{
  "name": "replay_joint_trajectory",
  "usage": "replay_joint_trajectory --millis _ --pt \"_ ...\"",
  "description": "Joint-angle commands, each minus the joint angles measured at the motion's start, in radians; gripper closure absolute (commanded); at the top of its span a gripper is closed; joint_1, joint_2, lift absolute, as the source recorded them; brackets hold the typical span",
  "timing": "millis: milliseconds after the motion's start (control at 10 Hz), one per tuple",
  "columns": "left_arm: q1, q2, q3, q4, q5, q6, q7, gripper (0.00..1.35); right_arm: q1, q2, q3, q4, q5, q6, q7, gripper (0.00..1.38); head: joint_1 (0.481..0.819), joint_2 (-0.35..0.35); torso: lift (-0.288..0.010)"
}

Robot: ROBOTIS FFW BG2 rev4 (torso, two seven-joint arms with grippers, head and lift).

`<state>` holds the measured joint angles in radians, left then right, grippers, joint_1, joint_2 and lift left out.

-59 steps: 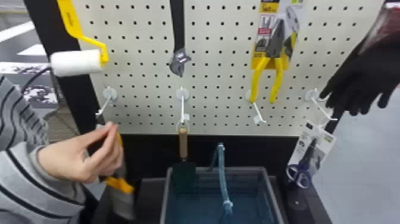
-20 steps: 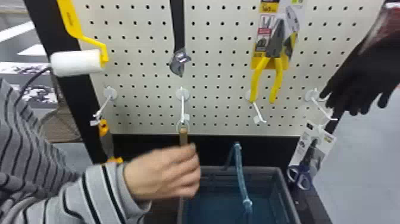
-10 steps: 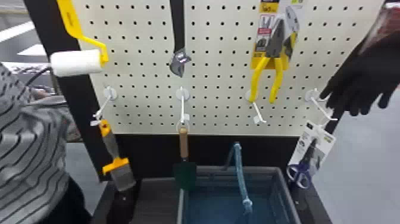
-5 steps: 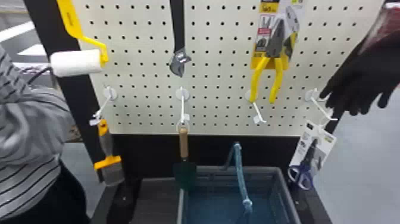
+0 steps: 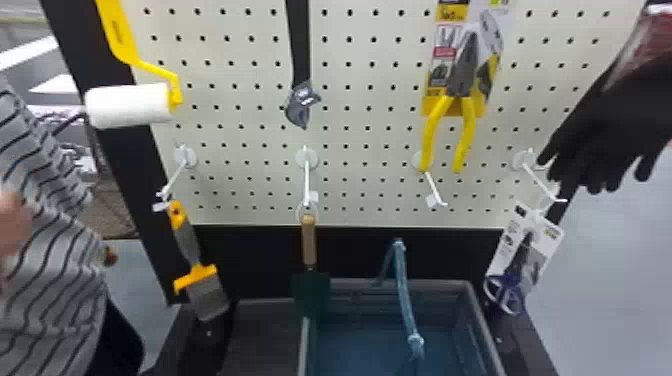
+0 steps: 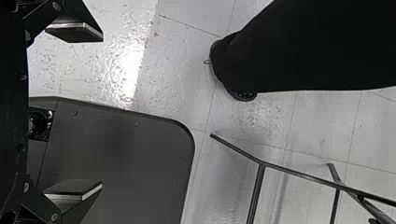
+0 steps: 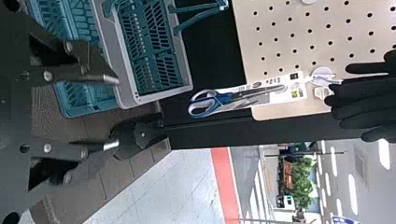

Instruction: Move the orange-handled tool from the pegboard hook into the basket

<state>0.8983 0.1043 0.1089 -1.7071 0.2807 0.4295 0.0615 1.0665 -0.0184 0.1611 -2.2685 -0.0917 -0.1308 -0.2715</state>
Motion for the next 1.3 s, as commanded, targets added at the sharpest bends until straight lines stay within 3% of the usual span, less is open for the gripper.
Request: replay_joint_trajectory --millis 0,600,700,900,1000,1200 --pt "-0.002 0.000 0.000 0.002 0.000 0.000 0.000 0.19 -0.001 0.000 0.000 0.002 -0.005 -0.001 0.000 0.09 0.549 0.000 -0.100" --pt "-0.004 0.000 -0.002 0.005 0.000 0.005 -0.003 0.19 -0.003 0.000 0.000 0.007 -0.016 -0.001 0.000 0.10 0.549 0.000 -0.100" --pt "-0.004 0.000 -0.002 0.005 0.000 0.005 -0.003 0.19 -0.003 0.000 0.000 0.007 -0.016 -0.001 0.000 0.21 0.549 0.000 -0.100" --pt "-0.009 0.000 -0.003 0.007 0.000 0.006 -0.005 0.19 -0.005 0.000 0.002 0.007 -0.014 -0.001 0.000 0.75 0.549 0.000 -0.100" --pt "-0.011 0.000 -0.003 0.007 0.000 0.006 -0.005 0.19 -0.005 0.000 0.002 0.007 -0.016 -0.001 0.000 0.77 0.549 0.000 -0.100" --pt "-0.011 0.000 -0.003 0.007 0.000 0.008 -0.006 0.18 -0.009 0.001 0.002 0.007 -0.016 -0.001 0.000 1.07 0.549 0.000 -0.100"
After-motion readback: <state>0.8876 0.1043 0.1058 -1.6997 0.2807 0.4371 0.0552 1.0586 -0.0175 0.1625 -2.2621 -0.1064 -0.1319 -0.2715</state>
